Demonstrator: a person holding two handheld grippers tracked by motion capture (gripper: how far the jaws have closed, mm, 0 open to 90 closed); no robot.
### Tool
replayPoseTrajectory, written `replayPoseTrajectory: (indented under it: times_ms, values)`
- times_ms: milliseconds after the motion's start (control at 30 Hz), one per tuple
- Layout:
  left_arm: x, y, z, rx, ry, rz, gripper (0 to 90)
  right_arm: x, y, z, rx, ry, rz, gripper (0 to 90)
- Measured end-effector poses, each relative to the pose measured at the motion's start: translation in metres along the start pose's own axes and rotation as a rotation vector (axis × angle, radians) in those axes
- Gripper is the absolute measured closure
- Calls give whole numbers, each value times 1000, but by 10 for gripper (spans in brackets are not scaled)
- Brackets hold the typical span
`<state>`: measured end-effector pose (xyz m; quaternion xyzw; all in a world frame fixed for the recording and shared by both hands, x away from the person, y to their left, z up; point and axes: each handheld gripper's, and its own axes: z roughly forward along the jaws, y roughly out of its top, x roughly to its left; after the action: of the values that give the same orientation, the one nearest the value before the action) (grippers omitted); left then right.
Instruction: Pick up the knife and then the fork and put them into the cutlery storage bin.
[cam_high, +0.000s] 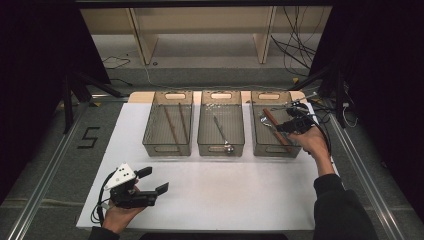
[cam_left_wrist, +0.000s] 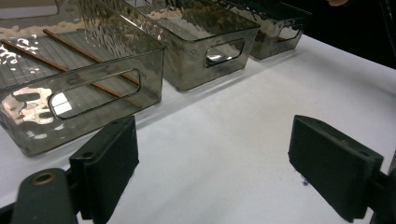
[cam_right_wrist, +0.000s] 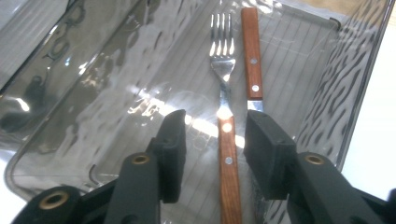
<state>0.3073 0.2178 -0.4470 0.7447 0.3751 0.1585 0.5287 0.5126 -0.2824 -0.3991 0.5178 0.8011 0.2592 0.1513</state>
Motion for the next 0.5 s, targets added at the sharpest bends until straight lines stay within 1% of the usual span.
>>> replayPoseTrajectory:
  times_ms: [100,200,367,467,500]
  values:
    - [0,0,0,-1,1,-1,155,3,-1,-3,-11,6,-6,540]
    - [0,0,0,-1,0,-2,155,7,-1,-8,-38,28,0,488]
    - [0,0,0,2,-1,0,155,17,-2,-21,-104,80,19,395]
    - [0,0,0,2,-1,0,155,29,-7,-29,-155,106,14,354]
    - [0,0,0,2,-1,0,155,33,-9,-32,-178,122,14,344]
